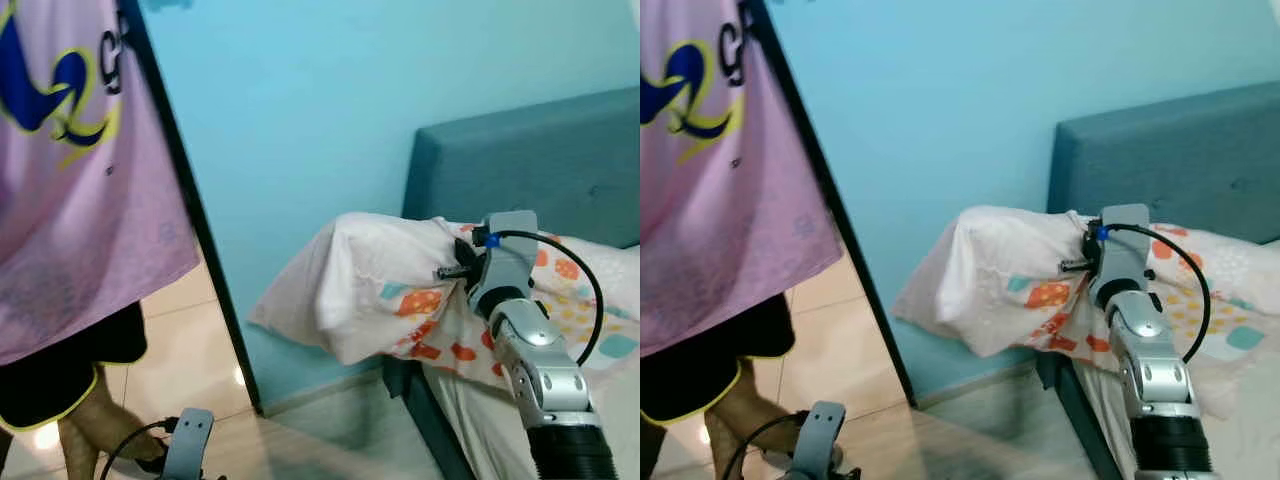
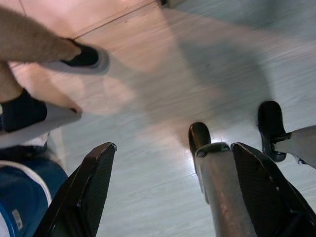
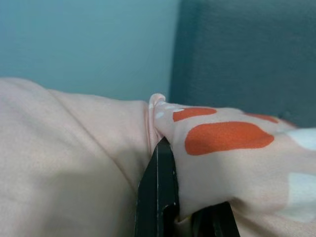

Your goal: Clean up the room

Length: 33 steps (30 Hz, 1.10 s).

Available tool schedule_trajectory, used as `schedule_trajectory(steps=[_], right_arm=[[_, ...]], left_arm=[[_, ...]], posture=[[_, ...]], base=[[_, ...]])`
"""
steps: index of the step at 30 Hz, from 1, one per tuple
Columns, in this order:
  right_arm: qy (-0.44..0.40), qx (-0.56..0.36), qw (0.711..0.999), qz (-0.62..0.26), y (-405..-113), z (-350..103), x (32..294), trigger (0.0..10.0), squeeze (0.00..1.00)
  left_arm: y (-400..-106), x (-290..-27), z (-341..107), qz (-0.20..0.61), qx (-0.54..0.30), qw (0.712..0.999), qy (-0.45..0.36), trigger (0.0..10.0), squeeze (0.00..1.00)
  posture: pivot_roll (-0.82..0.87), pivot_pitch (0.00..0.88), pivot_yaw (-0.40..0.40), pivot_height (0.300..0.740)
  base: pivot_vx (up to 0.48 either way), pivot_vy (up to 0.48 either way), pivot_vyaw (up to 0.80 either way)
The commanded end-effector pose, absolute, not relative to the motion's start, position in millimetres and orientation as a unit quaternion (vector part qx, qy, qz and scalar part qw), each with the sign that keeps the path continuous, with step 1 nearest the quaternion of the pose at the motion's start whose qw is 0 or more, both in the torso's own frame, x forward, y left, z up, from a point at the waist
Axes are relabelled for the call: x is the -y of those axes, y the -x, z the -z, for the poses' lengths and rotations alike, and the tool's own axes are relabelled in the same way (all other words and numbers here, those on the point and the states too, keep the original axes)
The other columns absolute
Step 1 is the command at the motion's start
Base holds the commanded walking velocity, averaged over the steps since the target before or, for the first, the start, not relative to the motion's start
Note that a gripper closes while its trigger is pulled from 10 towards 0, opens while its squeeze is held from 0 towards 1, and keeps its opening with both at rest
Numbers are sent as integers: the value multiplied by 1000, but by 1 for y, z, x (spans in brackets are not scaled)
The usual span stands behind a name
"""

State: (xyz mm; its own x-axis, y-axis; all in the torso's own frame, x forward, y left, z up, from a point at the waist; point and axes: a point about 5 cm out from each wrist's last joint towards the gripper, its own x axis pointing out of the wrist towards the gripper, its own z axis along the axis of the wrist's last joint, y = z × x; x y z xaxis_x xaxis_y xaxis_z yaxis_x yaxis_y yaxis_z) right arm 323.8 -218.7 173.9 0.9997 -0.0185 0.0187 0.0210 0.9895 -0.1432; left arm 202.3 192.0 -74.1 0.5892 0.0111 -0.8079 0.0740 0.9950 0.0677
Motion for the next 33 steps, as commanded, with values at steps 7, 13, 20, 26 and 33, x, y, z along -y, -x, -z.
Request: schedule_trajectory(steps=[7, 13, 20, 26, 33], right_arm=[[108, 67, 992, 16, -327, -201, 219, 10000, 0], [135, 61, 989, -22, -329, -199, 208, 10000, 0], [160, 48, 984, -64, -329, -193, 192, 10000, 0], [169, 44, 980, -91, -330, -192, 185, 10000, 0], [202, 33, 975, -85, -329, -187, 187, 10000, 0]], left_arm=[[-200, -193, 75, 13, -460, 887, -38, 10000, 0], [-198, -194, 76, 12, -461, 886, -38, 10000, 0], [-196, -196, 77, 9, -463, 885, -39, 10000, 0], [-196, -197, 77, 5, -462, 886, -39, 10000, 0], [-199, -200, 75, -9, -459, 887, -41, 10000, 0]], posture=[[-95, 0, 46, 740], [-96, 0, 46, 740], [-89, 0, 44, 740], [-88, 0, 44, 740], [-91, 0, 45, 740]], base=[[0, -458, 0], [0, -458, 0], [0, -458, 654], [0, -430, 778], [0, -110, 445]])
